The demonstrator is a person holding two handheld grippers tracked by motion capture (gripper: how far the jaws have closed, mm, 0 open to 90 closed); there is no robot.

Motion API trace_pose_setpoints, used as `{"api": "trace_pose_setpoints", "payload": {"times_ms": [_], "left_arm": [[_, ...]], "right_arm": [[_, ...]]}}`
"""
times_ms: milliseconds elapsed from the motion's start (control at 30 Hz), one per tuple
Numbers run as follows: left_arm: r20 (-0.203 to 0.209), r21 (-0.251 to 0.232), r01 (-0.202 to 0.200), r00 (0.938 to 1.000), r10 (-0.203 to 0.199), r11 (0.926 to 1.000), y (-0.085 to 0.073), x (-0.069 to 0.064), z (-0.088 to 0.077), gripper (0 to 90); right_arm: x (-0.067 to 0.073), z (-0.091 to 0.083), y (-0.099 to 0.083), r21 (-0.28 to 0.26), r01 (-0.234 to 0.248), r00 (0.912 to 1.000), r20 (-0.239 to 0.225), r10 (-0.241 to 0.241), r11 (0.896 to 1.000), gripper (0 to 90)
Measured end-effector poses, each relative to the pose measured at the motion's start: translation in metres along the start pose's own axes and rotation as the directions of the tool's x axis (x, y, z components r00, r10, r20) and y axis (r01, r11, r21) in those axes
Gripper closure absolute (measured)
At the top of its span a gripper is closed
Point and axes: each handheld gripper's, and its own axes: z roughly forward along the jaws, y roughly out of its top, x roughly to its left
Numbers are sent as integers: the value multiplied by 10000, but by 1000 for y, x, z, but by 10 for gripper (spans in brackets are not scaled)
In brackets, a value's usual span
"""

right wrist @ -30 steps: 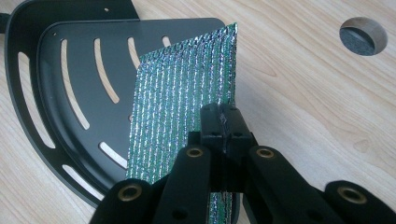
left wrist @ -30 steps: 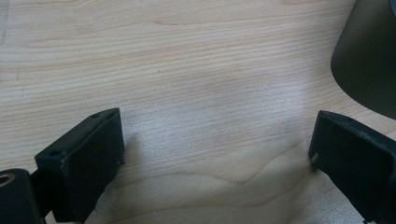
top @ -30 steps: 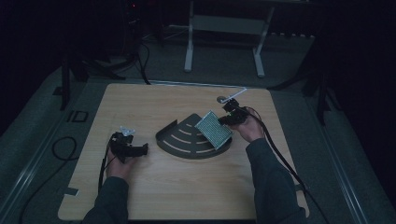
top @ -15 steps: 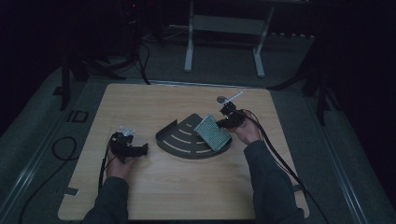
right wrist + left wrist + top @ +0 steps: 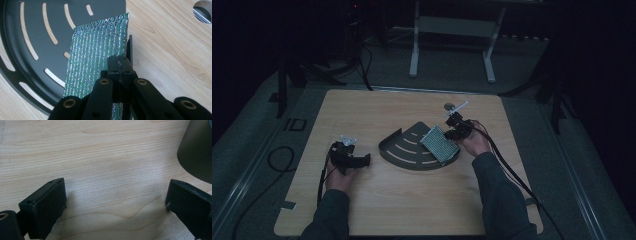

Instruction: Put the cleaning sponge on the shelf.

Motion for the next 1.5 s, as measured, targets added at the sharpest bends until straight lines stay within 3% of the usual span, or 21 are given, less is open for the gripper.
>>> {"api": "trace_pose_setpoints", "payload": {"times_ms": [533,1500], "left_arm": [[-1,-3,3,10000,-3,10000,0,0,0,36],[-2,0,-2,10000,2,10000,0,0,0,36]], "right_arm": [[1,12,-4,285,59,9993,381,-69,9996,894],[-2,15,-4,327,76,9985,545,-93,9994,894]]}}
